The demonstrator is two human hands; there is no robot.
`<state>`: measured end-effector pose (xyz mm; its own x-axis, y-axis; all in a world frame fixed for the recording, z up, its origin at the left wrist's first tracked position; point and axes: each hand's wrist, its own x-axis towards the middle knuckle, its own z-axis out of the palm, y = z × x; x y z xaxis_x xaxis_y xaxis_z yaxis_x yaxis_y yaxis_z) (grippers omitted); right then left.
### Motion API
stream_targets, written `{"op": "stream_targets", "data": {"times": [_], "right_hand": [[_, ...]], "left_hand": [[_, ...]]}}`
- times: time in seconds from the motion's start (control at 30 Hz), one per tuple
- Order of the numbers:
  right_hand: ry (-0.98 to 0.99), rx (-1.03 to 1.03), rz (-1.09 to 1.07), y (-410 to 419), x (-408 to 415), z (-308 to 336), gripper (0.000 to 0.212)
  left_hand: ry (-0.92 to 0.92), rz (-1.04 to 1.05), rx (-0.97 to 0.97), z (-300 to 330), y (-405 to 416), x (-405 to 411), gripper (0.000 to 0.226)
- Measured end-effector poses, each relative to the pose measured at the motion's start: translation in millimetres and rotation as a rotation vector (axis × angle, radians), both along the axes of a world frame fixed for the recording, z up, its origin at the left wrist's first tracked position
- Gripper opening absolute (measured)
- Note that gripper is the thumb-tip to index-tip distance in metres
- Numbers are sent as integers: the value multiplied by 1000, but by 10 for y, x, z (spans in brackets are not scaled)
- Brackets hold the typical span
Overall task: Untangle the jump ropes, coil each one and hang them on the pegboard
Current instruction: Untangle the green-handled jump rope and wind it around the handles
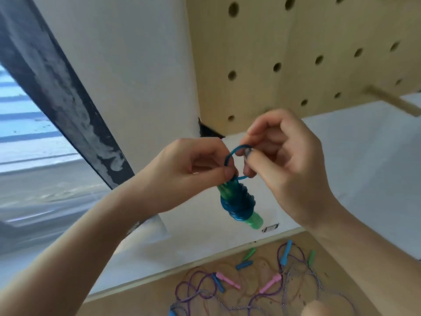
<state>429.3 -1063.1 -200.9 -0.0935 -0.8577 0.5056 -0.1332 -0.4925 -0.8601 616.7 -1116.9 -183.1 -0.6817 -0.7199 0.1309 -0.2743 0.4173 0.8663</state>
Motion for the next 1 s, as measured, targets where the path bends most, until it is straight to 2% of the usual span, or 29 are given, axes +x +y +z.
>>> {"op": "stream_targets", "data": {"times": [0.13, 0.27, 0.47, 0.7, 1.0], "right_hand": [[20, -32, 6, 93, 32, 1011, 25], [52, -98, 4, 150, 65, 1842, 23], [57, -181, -82, 74, 30, 2658, 19], [46, -69, -228, -87, -65, 2958, 26], [-186, 150, -155, -231, -186, 2989, 24]], "left_hand": [[44, 47, -34, 972, 169, 21, 11], [28, 125, -212, 1799, 313, -15, 11], [50, 256, -388, 2632, 275, -154, 8], [-77, 419, -581, 2868, 99, -330, 8], [-88, 493, -495, 2740, -1, -496, 11]]}}
